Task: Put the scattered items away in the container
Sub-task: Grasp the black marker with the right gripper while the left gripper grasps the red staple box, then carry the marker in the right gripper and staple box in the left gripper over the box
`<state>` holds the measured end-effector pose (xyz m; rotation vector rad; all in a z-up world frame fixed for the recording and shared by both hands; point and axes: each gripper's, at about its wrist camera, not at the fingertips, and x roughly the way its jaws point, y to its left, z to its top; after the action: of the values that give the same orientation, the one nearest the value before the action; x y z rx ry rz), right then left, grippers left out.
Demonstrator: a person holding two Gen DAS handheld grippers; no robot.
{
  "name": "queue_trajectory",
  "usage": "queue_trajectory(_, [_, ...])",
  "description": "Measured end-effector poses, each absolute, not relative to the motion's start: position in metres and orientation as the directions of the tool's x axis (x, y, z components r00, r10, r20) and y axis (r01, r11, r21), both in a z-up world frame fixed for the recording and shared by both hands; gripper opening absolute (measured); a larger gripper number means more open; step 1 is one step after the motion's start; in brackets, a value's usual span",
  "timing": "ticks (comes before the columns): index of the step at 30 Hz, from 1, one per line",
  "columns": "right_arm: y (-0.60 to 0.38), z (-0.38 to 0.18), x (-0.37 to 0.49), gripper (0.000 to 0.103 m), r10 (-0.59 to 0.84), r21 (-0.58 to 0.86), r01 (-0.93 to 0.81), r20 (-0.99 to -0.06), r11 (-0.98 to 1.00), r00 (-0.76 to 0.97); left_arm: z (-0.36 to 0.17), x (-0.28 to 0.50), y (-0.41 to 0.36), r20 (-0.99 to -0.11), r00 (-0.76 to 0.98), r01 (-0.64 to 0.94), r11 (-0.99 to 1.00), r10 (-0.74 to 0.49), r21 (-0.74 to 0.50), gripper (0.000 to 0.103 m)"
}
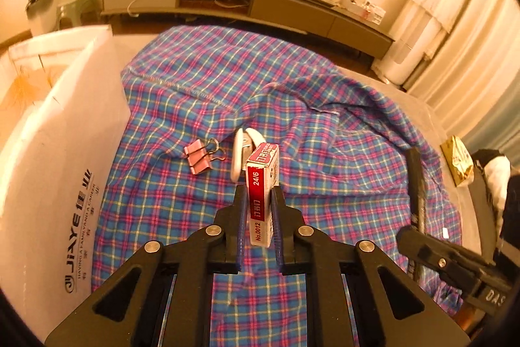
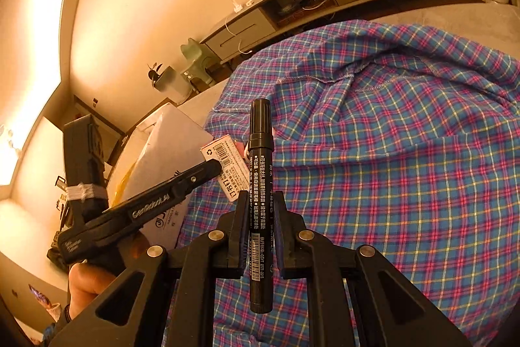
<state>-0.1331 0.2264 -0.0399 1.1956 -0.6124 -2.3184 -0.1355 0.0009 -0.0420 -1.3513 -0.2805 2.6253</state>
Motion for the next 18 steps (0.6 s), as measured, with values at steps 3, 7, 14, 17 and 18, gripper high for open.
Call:
queue_trajectory(3, [0.223,-0.033,-0.129,0.014,-0.579,0.564,0.210,-0.623,-0.799,-0.526,-0.031,-0.122,0.003,-0.772,-0.586,-0.093,-0.967,0.247,-0.238,0.014])
queue_trajectory(7, [0.215,-0.023,-0.122,0.014,-0.579,0.547,0.239,-0.617,-0.803,-0.532,-0.017,-0.101,0.000,-0.757,-0.599,-0.117,-0.964,0.261,-0.239,0.014])
queue_trajectory(14, [0.194,-0.007,-0.108,0.014,-0.580,0.508,0.294,-0.609,-0.809,-0.541,0.008,-0.064,-0.013,-0.721,-0.629,-0.149,-0.955,0.292,-0.257,0.014])
queue_trajectory(17, [0.183,-0.001,-0.101,0.014,-0.575,0.484,0.318,-0.608,-0.815,-0.547,0.019,-0.052,-0.022,-0.703,-0.643,-0.154,-0.951,0.303,-0.268,0.014])
queue_trajectory(18, [0.180,0.001,-0.099,0.014,-0.575,0.478,0.325,-0.608,-0.816,-0.548,0.022,-0.049,-0.024,-0.699,-0.647,-0.155,-0.950,0.306,-0.272,0.014])
